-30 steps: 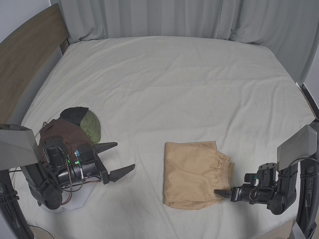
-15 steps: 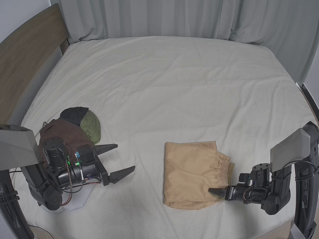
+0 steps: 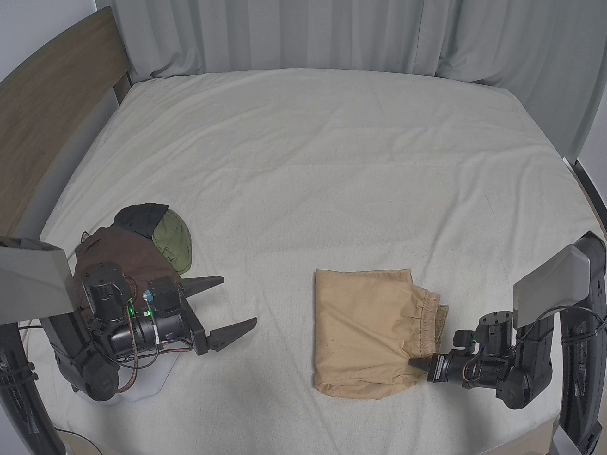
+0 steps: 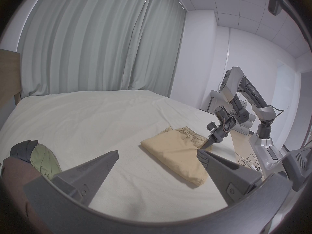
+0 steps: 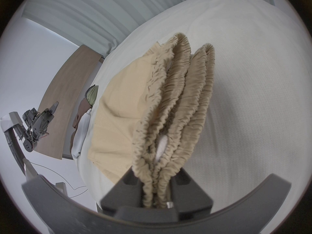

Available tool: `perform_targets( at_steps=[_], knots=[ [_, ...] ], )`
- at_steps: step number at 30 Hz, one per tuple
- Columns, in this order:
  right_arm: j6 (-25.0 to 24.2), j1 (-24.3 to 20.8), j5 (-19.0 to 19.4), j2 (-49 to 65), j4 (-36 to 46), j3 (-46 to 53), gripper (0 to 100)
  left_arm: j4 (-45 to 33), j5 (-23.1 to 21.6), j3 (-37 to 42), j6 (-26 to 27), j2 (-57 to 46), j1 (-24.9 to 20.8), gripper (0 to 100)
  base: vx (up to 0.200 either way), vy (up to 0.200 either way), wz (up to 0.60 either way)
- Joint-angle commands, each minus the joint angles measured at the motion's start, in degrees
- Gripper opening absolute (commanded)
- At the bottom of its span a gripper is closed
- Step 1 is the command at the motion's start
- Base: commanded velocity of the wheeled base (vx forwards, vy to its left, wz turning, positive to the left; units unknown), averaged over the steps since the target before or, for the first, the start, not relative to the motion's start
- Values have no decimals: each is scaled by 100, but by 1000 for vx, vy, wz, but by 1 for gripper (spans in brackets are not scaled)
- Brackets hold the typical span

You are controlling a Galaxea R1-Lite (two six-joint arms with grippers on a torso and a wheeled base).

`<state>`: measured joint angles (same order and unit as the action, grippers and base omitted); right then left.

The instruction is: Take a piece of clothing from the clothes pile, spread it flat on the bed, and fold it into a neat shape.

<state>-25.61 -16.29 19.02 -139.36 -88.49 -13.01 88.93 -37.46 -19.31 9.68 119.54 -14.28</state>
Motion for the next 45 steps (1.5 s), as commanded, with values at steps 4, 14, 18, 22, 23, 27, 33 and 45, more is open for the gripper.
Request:
perform_targets(
  at_steps=[4,14,18,22,23,27,33,45],
  knots=[
    [-84,-76,172,375,-1,9,0,1,2,6,-1,8,4,100,0,0,0],
    [-181,-243,375,1227,-1,35,0,1,-7,50,-1,8,4,100,0,0,0],
    [-181,-366,375,1491,-1,44,0,10,2,59,-1,8,4,100,0,0,0],
    [-181,-481,375,1684,-1,53,0,10,-7,68,-1,8,4,100,0,0,0],
    [-181,-507,375,1719,-1,53,0,10,2,68,-1,8,4,100,0,0,0],
    [-181,-560,383,1851,-1,53,0,1,-7,85,-1,8,12,100,0,0,0],
    [-181,-613,471,2010,-1,70,0,1,2,94,-1,-1,12,100,0,0,0],
    [-181,-656,726,2370,-1,114,0,1,11,129,-10,-98,109,100,0,0,0]
  ],
)
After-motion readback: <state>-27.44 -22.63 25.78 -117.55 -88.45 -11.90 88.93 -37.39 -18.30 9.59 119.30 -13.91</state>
